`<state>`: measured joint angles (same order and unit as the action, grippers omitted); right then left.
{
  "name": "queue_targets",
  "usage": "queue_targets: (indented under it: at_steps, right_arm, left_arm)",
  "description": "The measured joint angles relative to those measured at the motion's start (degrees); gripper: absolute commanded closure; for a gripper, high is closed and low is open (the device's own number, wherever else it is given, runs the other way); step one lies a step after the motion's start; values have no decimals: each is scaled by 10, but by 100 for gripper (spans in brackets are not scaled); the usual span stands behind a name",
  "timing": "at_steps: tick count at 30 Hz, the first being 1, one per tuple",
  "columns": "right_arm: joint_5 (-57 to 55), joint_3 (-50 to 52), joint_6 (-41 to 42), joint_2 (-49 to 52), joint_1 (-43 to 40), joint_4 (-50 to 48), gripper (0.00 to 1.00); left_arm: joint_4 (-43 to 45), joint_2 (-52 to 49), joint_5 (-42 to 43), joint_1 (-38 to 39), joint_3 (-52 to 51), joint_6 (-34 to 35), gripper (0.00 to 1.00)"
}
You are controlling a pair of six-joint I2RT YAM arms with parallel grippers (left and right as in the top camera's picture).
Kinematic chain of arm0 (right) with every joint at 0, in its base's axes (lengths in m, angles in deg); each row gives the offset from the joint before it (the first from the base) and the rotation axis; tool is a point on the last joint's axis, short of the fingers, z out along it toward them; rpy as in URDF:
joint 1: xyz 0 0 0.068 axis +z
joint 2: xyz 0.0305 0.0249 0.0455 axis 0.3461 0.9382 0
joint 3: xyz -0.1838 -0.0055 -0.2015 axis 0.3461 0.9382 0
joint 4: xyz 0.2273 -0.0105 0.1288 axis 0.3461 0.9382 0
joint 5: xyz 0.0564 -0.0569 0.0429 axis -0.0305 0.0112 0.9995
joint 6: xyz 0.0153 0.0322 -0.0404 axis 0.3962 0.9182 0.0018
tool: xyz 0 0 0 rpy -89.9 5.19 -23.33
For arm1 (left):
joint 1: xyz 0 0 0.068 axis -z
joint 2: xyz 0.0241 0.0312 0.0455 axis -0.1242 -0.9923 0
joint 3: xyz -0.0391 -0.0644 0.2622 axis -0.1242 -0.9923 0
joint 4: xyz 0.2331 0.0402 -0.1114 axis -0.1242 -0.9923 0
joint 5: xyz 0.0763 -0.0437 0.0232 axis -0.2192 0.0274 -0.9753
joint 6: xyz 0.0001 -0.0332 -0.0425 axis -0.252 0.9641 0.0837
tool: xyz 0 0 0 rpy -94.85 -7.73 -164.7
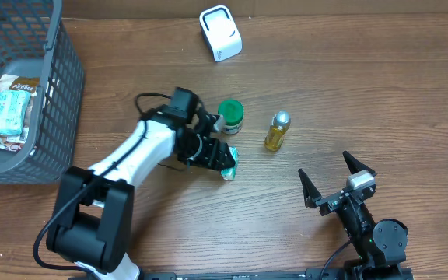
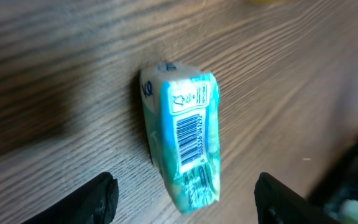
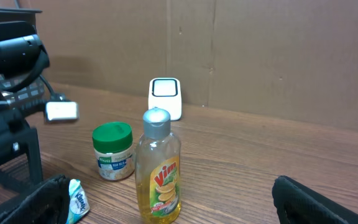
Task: Scan the item barcode
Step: 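Lower the Kleenex pack onto the table in front of the jar and release, then withdraw the left gripper and reach into the grey basket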
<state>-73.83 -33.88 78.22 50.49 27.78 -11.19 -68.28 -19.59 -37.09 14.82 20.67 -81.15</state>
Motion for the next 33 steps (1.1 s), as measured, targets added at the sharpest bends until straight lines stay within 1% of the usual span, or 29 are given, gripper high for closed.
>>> queue_targets:
  at_steps: [4, 8, 16, 20, 25, 27, 28, 30, 31, 33]
  right_arm:
    - [0, 0, 0, 0, 0, 0, 0]
    - [0, 0, 0, 0, 0, 0, 0]
    - [0, 0, 0, 0, 0, 0, 0]
    - [0, 0, 0, 0, 0, 0, 0]
    - [0, 0, 0, 0, 0, 0, 0]
    - [0, 0, 0, 0, 0, 0, 0]
    - [0, 0, 0, 0, 0, 0, 0]
    - [0, 0, 0, 0, 0, 0, 0]
    - [0, 0, 0, 0, 0, 0, 0]
    - [0, 0, 0, 0, 0, 0, 0]
  left_arm:
    - [7, 0, -76, 43, 0, 25, 32]
    - [17, 0, -123, 70, 0, 42, 34]
    - [30, 0, -187, 93, 0, 73, 36]
    - [37, 0, -206, 106, 0, 89, 44]
    - [43, 0, -222, 126, 0, 110, 46]
    - [43, 0, -229, 133, 0, 119, 50]
    - [43, 0, -232, 134, 0, 122, 54]
    - [43, 0, -237, 137, 0, 130, 56]
    - [43, 0, -238, 137, 0, 133, 60]
    - [43, 0, -241, 139, 0, 141, 73]
